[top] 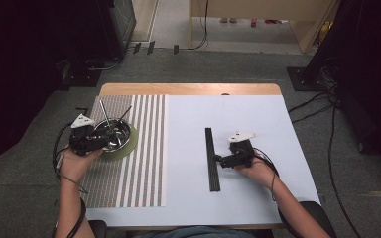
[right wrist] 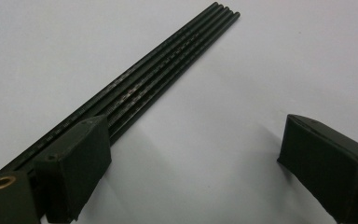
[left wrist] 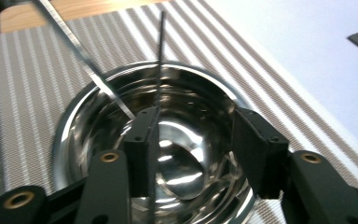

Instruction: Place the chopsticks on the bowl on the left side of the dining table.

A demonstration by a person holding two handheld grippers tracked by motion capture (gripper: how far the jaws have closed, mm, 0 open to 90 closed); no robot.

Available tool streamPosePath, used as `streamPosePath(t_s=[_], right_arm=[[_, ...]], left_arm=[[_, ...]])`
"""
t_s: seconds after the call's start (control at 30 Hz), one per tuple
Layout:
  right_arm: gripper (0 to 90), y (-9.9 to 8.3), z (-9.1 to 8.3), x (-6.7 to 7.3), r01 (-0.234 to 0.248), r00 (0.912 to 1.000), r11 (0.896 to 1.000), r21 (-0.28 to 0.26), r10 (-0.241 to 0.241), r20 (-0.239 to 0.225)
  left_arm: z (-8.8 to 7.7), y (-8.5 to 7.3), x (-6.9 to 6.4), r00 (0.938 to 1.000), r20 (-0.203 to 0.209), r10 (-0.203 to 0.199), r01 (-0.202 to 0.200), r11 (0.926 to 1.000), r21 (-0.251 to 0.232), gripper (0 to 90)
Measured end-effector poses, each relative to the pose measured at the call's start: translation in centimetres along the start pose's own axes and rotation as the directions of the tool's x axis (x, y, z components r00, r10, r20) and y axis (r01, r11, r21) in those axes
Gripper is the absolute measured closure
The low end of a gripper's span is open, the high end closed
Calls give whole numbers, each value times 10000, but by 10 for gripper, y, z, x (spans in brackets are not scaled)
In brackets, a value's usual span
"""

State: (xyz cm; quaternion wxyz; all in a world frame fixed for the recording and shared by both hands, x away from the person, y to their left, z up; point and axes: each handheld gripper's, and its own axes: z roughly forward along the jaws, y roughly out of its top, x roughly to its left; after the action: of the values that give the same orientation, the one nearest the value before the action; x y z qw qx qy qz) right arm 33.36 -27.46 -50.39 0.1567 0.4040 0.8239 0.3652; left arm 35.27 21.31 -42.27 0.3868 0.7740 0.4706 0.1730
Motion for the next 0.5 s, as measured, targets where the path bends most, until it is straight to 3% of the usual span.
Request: streamPosePath(t_s=[0.23, 0.5], right_arm=[[83, 0, 0, 0, -1, 10000, 10000, -3, 1, 0], [83, 0, 0, 0, -4, 10000, 10000, -3, 4, -4]], left_arm=[[5, 8, -15, 9995, 291, 149, -149, 9999, 7, 470], [10, 11, -23, 9986, 520, 134, -139, 9998, 105, 417]])
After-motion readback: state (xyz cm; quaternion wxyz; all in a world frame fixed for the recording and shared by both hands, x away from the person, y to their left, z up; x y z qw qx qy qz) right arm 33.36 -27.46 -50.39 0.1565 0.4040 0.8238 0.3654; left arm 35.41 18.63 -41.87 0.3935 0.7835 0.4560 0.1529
